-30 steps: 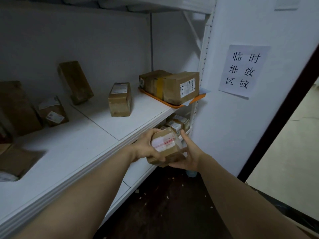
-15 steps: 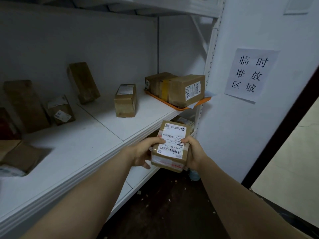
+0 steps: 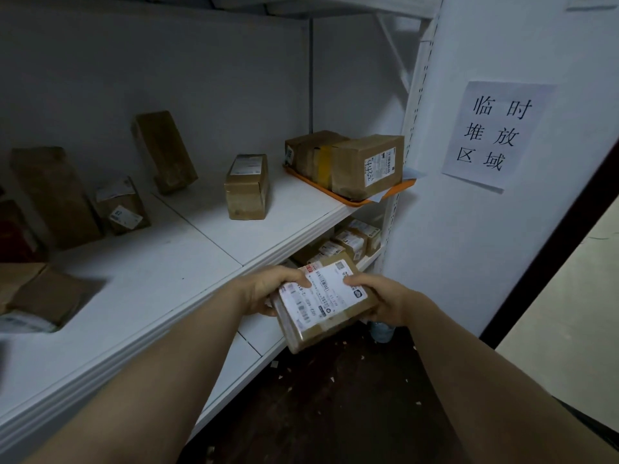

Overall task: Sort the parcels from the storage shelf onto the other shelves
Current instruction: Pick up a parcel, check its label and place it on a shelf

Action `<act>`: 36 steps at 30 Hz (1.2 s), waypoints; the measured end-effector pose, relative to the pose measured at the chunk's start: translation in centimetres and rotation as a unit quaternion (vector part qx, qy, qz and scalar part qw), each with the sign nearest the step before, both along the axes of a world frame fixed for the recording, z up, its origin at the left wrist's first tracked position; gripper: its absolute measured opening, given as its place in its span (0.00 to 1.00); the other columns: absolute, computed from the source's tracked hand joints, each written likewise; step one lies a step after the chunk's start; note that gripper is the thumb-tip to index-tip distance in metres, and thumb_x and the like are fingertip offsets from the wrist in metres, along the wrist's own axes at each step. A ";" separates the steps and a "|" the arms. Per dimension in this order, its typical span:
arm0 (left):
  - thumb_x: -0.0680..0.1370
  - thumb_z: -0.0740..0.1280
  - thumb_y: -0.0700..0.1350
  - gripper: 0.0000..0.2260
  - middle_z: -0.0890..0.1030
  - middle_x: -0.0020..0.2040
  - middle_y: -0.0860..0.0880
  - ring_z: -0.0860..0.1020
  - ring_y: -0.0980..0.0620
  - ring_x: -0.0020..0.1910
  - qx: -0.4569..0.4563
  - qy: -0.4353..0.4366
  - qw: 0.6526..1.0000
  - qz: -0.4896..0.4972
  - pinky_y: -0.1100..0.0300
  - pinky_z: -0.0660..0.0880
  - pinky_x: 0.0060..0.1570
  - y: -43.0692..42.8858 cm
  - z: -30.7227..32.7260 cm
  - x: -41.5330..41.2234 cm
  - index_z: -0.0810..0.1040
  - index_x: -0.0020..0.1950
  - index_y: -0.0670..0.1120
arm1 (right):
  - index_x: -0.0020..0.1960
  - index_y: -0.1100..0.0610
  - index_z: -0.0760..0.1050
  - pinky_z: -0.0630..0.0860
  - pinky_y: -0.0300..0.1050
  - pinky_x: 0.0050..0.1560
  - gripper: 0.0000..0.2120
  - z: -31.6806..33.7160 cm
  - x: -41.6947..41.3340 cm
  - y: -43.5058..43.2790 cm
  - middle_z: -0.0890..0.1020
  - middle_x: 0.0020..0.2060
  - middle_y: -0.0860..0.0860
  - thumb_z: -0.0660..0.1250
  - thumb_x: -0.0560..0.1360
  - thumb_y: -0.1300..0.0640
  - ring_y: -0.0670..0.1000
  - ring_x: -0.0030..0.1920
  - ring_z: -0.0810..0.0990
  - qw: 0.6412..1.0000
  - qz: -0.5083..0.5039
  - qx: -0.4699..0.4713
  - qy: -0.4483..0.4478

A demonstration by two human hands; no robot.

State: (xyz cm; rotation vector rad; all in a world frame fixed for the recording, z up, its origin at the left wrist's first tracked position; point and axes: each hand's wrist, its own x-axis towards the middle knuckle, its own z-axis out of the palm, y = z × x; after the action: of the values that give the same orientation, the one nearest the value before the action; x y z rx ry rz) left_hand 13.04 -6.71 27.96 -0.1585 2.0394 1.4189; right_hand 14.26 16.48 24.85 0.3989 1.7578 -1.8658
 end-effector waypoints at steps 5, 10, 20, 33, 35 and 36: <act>0.65 0.71 0.59 0.29 0.77 0.63 0.44 0.72 0.43 0.65 -0.018 -0.001 0.996 0.087 0.42 0.69 0.63 -0.3 -1.8 0.0 0.76 0.63 0.49 | 0.60 0.55 0.77 0.76 0.45 0.46 0.26 -0.4 0.9 -0.6 0.81 0.55 0.57 0.75 0.65 0.46 0.55 0.53 0.79 0.999 -0.013 0.010 -0.047; 0.73 0.68 0.60 0.34 0.62 0.73 0.35 0.61 0.36 0.72 0.011 -0.098 0.991 0.088 0.35 0.67 0.64 -0.1 -2.5 1.3 0.62 0.74 0.48 | 0.61 0.43 0.70 0.77 0.48 0.43 0.23 -1.1 0.9 -1.0 0.76 0.56 0.60 0.75 0.69 0.49 0.59 0.52 0.78 0.999 -0.008 0.020 -0.050; 0.71 0.73 0.51 0.16 0.76 0.48 0.41 0.77 0.44 0.46 0.081 -0.103 0.970 0.203 0.47 0.78 0.51 -1.1 -5.0 0.6 0.76 0.53 0.44 | 0.60 0.46 0.71 0.66 0.60 0.68 0.28 -3.4 0.7 -3.3 0.76 0.59 0.49 0.78 0.64 0.57 0.54 0.63 0.71 0.997 0.045 0.056 0.010; 0.73 0.72 0.49 0.24 0.79 0.52 0.45 0.78 0.49 0.44 0.048 -0.103 0.953 0.280 0.55 0.75 0.45 -0.6 -9.8 -0.2 0.71 0.66 0.42 | 0.75 0.59 0.55 0.61 0.51 0.70 0.46 -7.5 -2.5 -7.2 0.63 0.70 0.56 0.74 0.68 0.43 0.58 0.71 0.61 0.864 0.233 0.438 0.083; 0.75 0.71 0.48 0.25 0.74 0.56 0.46 0.73 0.49 0.51 0.037 -0.115 0.954 0.273 0.54 0.72 0.52 -0.4 -10.6 -0.7 0.68 0.68 0.41 | 0.75 0.60 0.56 0.60 0.50 0.70 0.44 -8.3 -3.5 -7.6 0.63 0.69 0.57 0.73 0.68 0.43 0.59 0.71 0.60 0.852 0.232 0.460 0.091; 0.76 0.70 0.47 0.24 0.73 0.59 0.45 0.72 0.48 0.54 0.027 -0.114 0.955 0.274 0.54 0.71 0.54 -0.2 -11.0 -0.9 0.67 0.68 0.41 | 0.75 0.61 0.55 0.61 0.51 0.70 0.45 -8.7 -4.0 -7.8 0.62 0.69 0.58 0.73 0.69 0.43 0.59 0.71 0.59 0.848 0.236 0.467 0.086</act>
State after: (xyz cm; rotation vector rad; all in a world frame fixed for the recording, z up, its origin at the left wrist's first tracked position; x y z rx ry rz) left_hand 12.13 -6.96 16.98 -0.8811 1.8361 1.6817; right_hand 10.29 8.64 16.14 0.1037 2.5222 -0.6254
